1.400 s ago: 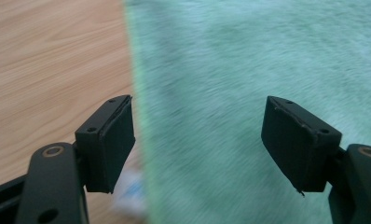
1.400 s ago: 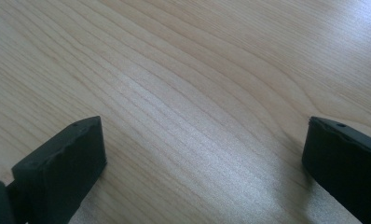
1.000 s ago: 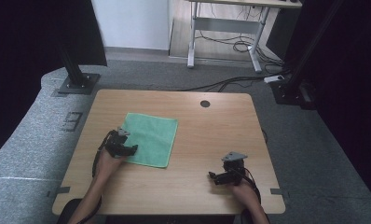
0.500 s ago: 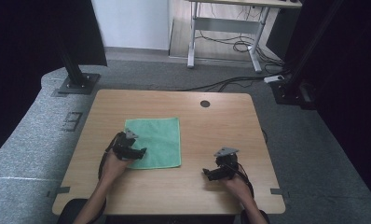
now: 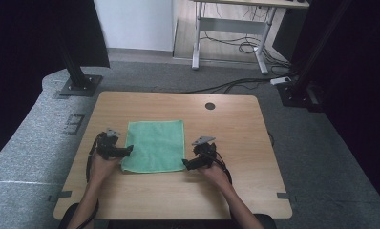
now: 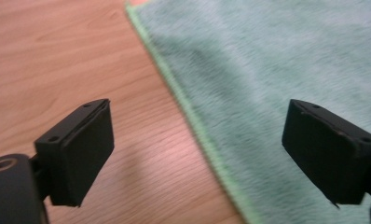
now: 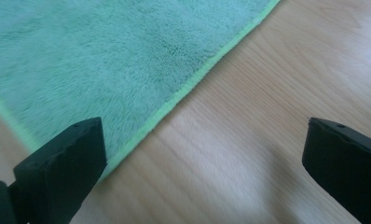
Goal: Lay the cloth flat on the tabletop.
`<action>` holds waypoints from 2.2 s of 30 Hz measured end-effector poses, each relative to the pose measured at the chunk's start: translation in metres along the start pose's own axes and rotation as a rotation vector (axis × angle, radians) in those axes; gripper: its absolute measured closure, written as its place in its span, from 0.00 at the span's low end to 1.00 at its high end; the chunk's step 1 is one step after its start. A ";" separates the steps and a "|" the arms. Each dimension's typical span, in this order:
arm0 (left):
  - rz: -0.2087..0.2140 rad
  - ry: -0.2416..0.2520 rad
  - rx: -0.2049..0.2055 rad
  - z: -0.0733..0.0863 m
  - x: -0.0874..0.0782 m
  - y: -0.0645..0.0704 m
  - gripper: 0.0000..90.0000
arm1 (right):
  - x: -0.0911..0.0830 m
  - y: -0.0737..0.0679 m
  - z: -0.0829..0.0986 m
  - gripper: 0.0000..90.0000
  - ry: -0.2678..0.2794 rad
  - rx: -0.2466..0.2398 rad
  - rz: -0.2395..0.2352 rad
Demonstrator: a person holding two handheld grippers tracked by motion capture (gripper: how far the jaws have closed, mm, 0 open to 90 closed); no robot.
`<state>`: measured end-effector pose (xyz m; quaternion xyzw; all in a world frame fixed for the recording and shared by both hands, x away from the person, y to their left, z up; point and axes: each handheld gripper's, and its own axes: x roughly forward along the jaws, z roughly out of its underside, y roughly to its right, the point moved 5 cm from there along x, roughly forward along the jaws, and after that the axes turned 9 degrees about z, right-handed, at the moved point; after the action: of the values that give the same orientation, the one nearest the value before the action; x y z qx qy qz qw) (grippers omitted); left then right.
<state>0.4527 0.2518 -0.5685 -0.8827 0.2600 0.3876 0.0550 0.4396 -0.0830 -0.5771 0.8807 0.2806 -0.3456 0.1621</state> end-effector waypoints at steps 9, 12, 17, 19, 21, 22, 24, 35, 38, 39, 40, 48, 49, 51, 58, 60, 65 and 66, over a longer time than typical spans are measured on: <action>-0.031 -0.045 0.019 0.007 0.012 0.002 0.05 | 0.012 -0.007 0.001 0.00 -0.001 -0.037 0.065; -0.025 -0.038 0.017 0.006 0.013 0.005 0.05 | 0.009 -0.005 0.004 0.00 0.003 -0.037 0.073; -0.009 -0.032 0.027 0.003 0.019 0.016 0.05 | 0.002 0.002 0.014 0.00 0.003 -0.002 0.063; -0.004 -0.030 0.036 0.001 0.022 0.022 0.05 | -0.001 0.005 0.018 0.00 0.002 0.002 0.068; -0.002 -0.029 0.052 -0.001 0.025 0.029 0.05 | -0.007 0.009 0.024 0.00 0.000 0.002 0.075; 0.001 -0.029 0.057 -0.002 0.027 0.031 0.05 | -0.009 0.010 0.027 0.00 -0.002 0.002 0.074; 0.006 -0.026 0.070 -0.004 0.030 0.039 0.05 | -0.014 0.013 0.031 0.00 -0.004 0.002 0.077; 0.046 -0.018 0.125 -0.012 0.043 0.072 0.05 | -0.037 0.034 0.057 0.00 -0.020 0.041 0.108; 0.052 -0.016 0.142 -0.013 0.046 0.080 0.06 | -0.043 0.038 0.064 0.00 -0.018 0.058 0.111; 0.053 -0.016 0.144 -0.014 0.047 0.082 0.06 | -0.045 0.040 0.067 0.00 -0.020 0.065 0.110; 0.054 -0.018 0.149 -0.015 0.048 0.084 0.06 | -0.047 0.041 0.069 0.00 -0.018 0.068 0.112; 0.062 -0.023 0.144 -0.019 0.053 0.091 0.05 | -0.057 0.048 0.081 0.00 -0.016 0.094 0.112; 0.065 -0.022 0.140 -0.019 0.053 0.092 0.06 | -0.057 0.048 0.081 0.00 -0.016 0.091 0.113; 0.070 -0.023 0.136 -0.018 0.053 0.092 0.05 | -0.057 0.049 0.081 0.00 -0.014 0.085 0.115; 0.079 -0.019 0.151 -0.017 0.052 0.096 0.06 | -0.057 0.053 0.081 0.00 -0.008 0.082 0.135; 0.077 -0.018 0.161 -0.017 0.052 0.097 0.06 | -0.057 0.053 0.082 0.00 -0.006 0.088 0.127; 0.088 -0.003 0.172 -0.020 0.041 0.098 0.04 | -0.060 0.054 0.081 0.00 -0.006 0.077 0.124; 0.097 0.004 0.172 -0.021 0.036 0.098 0.04 | -0.062 0.054 0.080 0.00 -0.001 0.079 0.123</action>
<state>0.4377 0.1466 -0.5690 -0.8619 0.3349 0.3642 0.1111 0.3933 -0.1876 -0.5853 0.9018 0.2119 -0.3461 0.1484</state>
